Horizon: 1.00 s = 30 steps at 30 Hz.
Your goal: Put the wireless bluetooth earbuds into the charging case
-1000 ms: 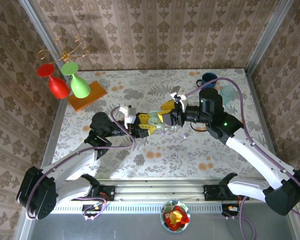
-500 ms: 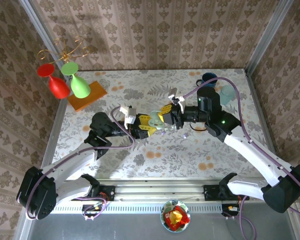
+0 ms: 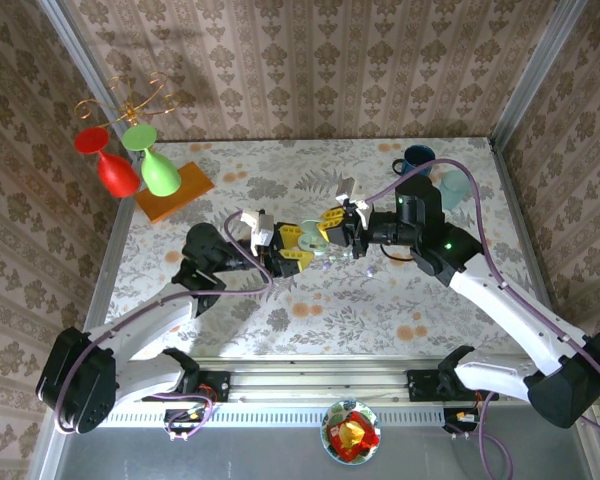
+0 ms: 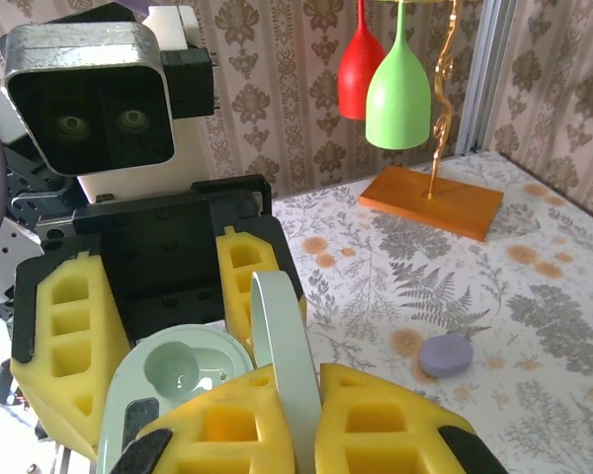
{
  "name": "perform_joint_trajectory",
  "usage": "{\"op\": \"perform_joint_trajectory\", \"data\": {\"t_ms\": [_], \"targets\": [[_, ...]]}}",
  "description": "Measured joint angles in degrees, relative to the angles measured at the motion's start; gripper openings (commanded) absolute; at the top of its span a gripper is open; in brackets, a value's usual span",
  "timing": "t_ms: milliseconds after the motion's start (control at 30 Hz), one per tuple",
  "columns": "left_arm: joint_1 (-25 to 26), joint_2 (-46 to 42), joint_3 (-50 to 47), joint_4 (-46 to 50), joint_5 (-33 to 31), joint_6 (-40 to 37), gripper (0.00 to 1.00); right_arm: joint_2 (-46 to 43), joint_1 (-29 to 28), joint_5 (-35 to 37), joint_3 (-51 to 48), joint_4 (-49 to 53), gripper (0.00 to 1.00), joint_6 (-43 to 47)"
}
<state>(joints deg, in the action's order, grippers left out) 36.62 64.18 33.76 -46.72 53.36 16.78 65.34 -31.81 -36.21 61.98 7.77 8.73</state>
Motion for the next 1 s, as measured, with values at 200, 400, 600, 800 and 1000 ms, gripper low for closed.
{"op": "perform_joint_trajectory", "data": {"t_ms": [200, 400, 600, 800, 1000], "targets": [[-0.98, 1.7, 0.11, 0.0, -0.2, -0.5, 0.71, -1.51, 0.04, 1.09, 0.0, -1.88, 0.0, 1.38], [-1.09, 3.87, 0.11, -1.36, 0.09, 0.04, 0.75, -1.55, 0.02, 2.14, 0.0, -2.62, 0.0, 2.08], [-1.09, 5.31, 0.15, -4.35, 1.77, 1.81, 0.76, -1.49, -0.72, 3.61, 0.0, -3.3, 0.0, 3.56], [-1.09, 5.53, 0.24, -6.12, 2.43, 3.15, 0.76, -0.96, -1.42, 4.83, -0.87, -3.5, 0.0, 5.07], [-1.09, 5.53, 0.42, -6.49, 2.6, 3.26, 0.71, -0.2, -1.46, 5.73, -1.36, -3.39, 0.0, 5.95]]}}
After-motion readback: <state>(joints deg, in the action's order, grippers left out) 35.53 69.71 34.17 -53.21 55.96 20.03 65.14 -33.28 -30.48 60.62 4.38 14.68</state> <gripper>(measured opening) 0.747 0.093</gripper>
